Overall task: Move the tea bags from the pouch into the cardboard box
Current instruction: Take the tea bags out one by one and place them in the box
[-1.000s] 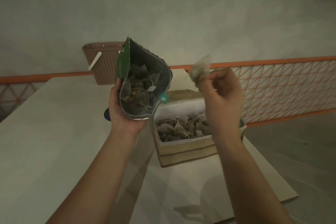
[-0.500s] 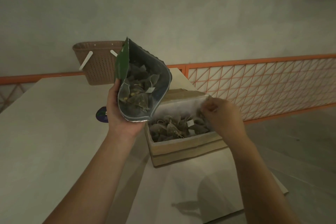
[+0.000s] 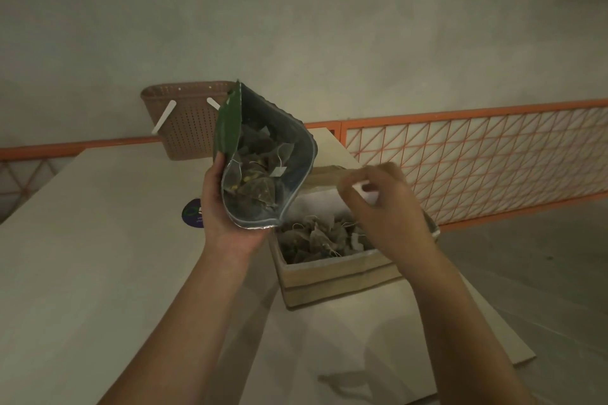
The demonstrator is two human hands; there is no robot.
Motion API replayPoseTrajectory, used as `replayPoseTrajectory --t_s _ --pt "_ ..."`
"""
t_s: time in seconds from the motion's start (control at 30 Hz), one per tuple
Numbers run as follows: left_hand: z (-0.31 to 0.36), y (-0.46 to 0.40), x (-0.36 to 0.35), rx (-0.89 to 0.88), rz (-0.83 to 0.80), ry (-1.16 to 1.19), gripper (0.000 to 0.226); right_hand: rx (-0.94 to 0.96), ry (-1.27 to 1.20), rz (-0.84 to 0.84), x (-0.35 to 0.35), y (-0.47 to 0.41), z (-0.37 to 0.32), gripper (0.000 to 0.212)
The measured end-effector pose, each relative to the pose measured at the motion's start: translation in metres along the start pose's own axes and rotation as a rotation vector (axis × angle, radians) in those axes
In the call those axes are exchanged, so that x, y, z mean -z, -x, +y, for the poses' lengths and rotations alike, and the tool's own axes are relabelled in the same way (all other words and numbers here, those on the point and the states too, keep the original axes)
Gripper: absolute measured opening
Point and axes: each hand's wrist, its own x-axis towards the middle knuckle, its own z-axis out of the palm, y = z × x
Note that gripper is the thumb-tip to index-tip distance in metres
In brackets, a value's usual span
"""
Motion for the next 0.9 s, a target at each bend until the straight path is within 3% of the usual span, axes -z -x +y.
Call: replayPoseTrajectory --t_s 0.07,0.13,0.3,0.37,0.47,0.63,0.9 --pt "0.000 0.002 -0.002 0.010 -0.011 0.015 0.058 0.027 -0.267 0.058 -0.007 0.007 -0.028 0.005" --pt "-0.001 0.003 -0.004 0.005 -0.006 0.014 0.057 0.038 -0.314 -0.017 -0.019 0.012 -0.045 0.012" --pt "0.002 0.001 -0.001 -0.003 0.062 -0.009 0.058 0.062 0.004 -0.044 -0.053 0.015 -0.058 0.042" --pt "0.003 0.001 0.001 0.010 0.057 0.000 0.055 0.075 0.083 0.005 -0.060 0.016 -0.061 0.040" --pt "0.003 0.004 -0.001 0.021 0.032 0.033 0.055 0.124 0.096 0.077 -0.064 0.016 -0.059 0.021" --pt "0.005 0.003 -0.001 -0.007 0.025 0.023 0.057 0.052 -0.283 0.013 -0.045 0.014 -0.052 0.005" --pt "0.010 0.000 0.009 -0.006 -0.077 0.071 0.052 -0.133 -0.840 0.152 0.009 0.005 -0.033 0.006"
